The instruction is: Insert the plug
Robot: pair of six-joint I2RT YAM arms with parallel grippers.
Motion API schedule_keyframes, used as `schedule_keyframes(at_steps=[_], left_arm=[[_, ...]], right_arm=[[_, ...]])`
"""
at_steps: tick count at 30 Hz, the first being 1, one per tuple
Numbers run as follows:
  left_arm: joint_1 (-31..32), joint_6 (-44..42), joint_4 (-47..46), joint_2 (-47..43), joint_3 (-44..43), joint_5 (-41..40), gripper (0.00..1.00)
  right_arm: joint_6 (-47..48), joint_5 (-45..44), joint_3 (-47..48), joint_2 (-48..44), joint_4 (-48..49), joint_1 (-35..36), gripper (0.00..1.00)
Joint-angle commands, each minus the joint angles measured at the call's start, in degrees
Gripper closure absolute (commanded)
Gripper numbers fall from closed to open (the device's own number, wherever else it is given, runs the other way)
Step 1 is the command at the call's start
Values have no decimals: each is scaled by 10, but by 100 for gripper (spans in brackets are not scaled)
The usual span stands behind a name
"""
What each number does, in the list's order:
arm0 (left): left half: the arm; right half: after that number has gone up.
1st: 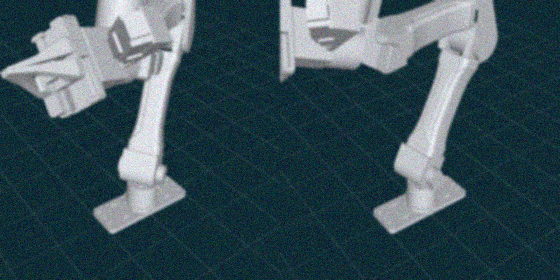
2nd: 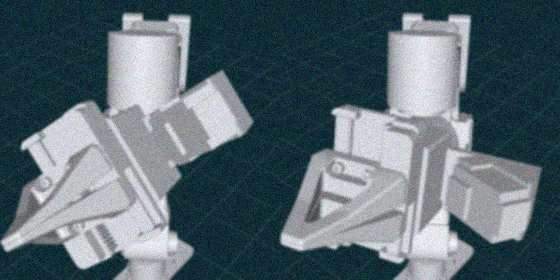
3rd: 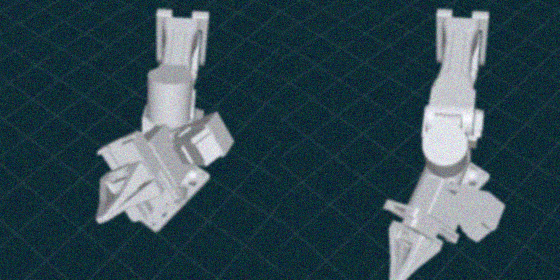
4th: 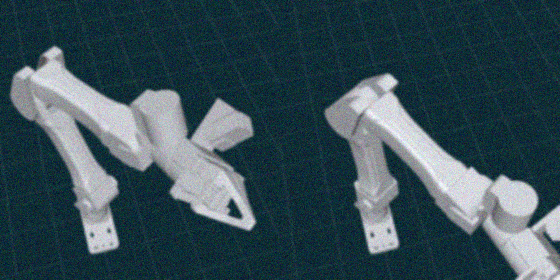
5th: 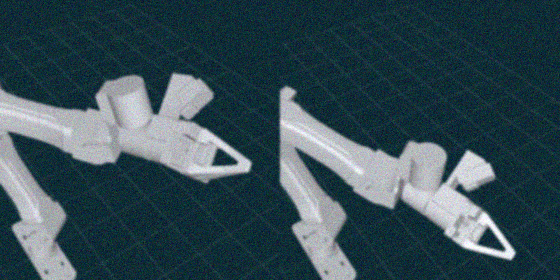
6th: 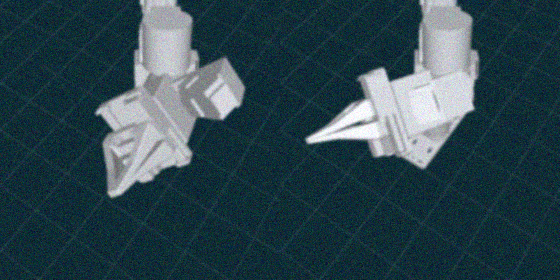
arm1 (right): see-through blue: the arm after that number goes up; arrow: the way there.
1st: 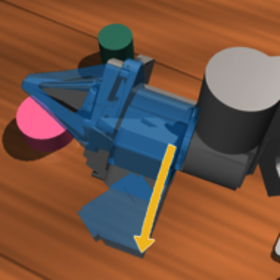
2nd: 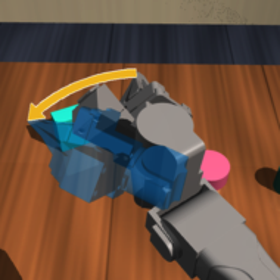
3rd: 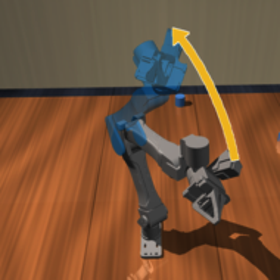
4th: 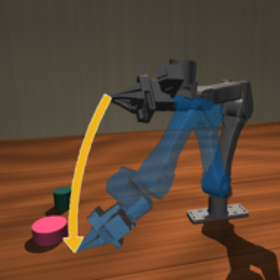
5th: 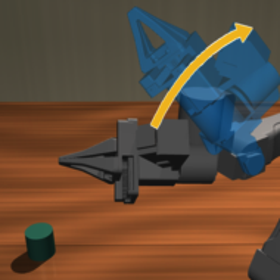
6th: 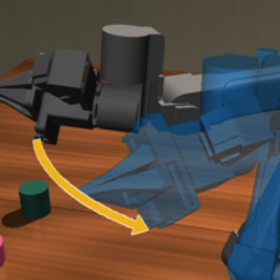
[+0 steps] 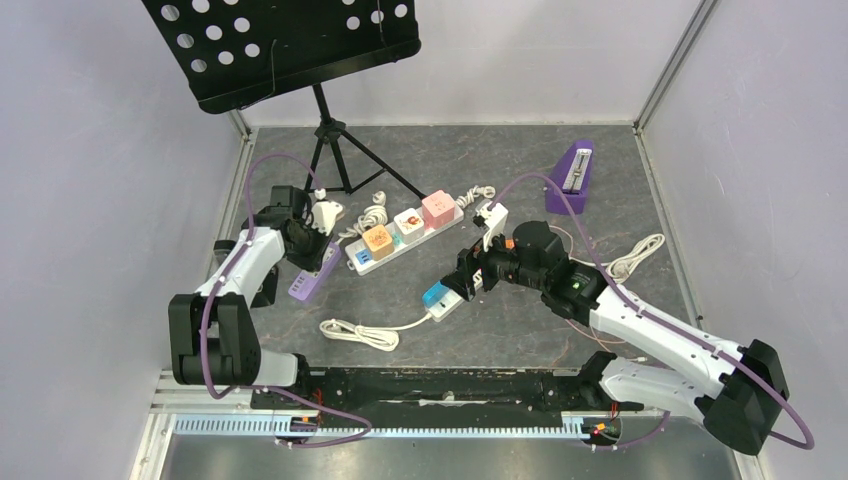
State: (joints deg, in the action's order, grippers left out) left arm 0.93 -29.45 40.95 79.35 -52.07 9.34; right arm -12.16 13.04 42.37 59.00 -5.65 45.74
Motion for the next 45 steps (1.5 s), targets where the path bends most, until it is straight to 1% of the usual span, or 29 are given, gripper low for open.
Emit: schedule_keyframes(at_steps=[1, 9, 14, 21, 25, 29, 33, 36, 38, 40, 44, 45], left_arm=[[-1, -4, -13, -9, 7, 5, 98], [-1, -10, -10, -24, 17, 0, 98], [-1, -9, -13, 3, 20, -1, 98], [-1, 1, -37, 10, 36, 33, 98], [-1, 24, -59, 34, 46, 54, 98], [5, 40, -62, 58, 38, 39, 98], [7, 74, -89, 47, 36, 44, 98], [7, 124, -128, 37, 35, 57, 98], [10, 150, -152, 38, 35, 51, 98], [13, 158, -161, 39, 38, 36, 92], [14, 149, -161, 34, 42, 16, 68], [13, 148, -161, 30, 41, 11, 60]], right_arm=[[12, 1, 36, 11, 5, -2, 18], [13, 2, 35, 12, 3, -2, 18], [13, 1, 34, 11, 3, -2, 18], [19, -8, 31, 2, 2, -2, 17], [21, -16, 29, -2, 1, -2, 17], [23, -25, 26, -6, 1, -2, 16], [25, -39, 24, -13, 2, -2, 16], [25, -44, 25, -14, 3, -2, 15], [24, -48, 25, -15, 1, -2, 15], [24, -51, 24, -20, 0, -3, 15], [26, -61, 19, -30, 0, -2, 13], [28, -63, 19, -31, 1, -3, 13]])
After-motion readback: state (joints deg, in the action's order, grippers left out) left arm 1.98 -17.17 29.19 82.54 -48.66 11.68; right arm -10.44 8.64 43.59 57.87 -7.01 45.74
